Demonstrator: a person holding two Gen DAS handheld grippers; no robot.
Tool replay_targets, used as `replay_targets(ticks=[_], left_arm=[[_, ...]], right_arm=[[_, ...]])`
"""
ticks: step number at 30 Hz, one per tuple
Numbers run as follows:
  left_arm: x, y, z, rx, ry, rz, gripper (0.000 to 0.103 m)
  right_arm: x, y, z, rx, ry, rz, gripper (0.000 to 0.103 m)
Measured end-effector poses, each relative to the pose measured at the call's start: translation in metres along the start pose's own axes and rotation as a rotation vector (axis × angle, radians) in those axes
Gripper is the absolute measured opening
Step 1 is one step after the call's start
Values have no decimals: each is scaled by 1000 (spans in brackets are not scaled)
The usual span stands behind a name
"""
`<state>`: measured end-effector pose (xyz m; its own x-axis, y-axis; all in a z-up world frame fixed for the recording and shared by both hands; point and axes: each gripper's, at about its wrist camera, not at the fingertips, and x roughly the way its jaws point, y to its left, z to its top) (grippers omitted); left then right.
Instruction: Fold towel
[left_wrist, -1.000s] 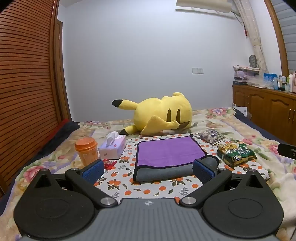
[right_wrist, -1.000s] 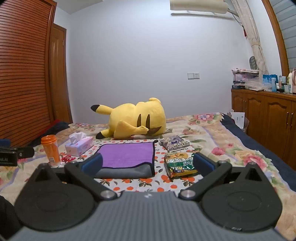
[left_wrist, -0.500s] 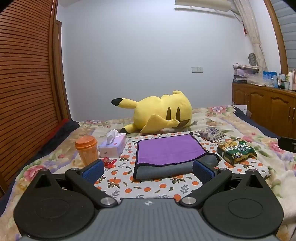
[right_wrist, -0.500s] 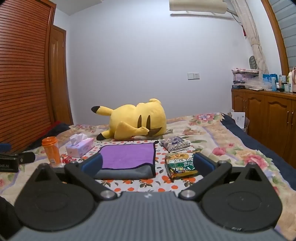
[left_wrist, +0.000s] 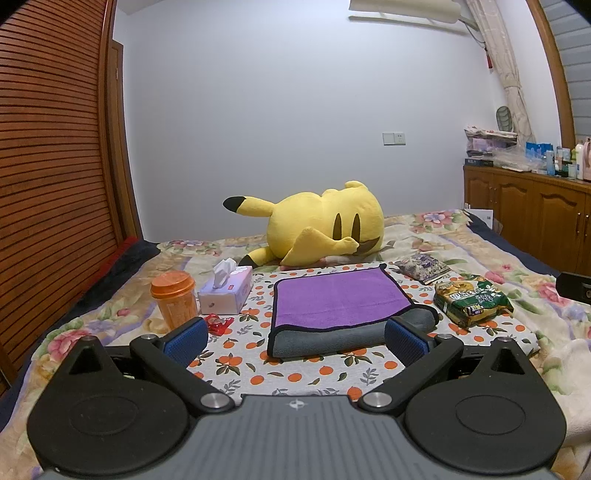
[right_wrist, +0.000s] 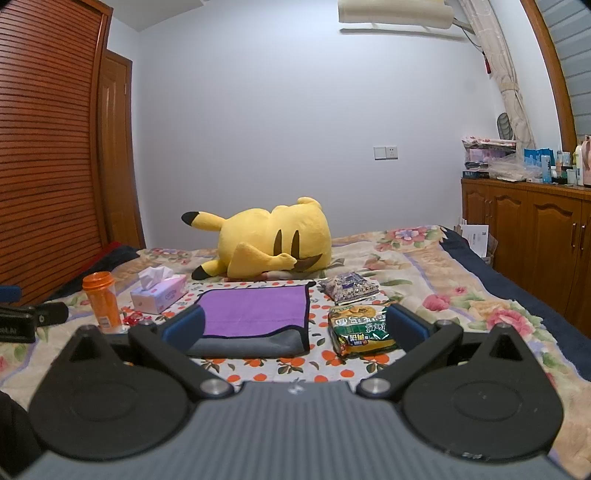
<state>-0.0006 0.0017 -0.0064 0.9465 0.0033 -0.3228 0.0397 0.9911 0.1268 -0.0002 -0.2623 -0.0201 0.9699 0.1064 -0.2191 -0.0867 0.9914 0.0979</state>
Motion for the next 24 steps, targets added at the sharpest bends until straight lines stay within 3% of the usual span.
replay_targets(ticks=[24], left_arm=[[-1, 0, 6, 2, 2, -1, 103]], right_arm=[[-1, -2, 2, 2, -5, -2, 103]])
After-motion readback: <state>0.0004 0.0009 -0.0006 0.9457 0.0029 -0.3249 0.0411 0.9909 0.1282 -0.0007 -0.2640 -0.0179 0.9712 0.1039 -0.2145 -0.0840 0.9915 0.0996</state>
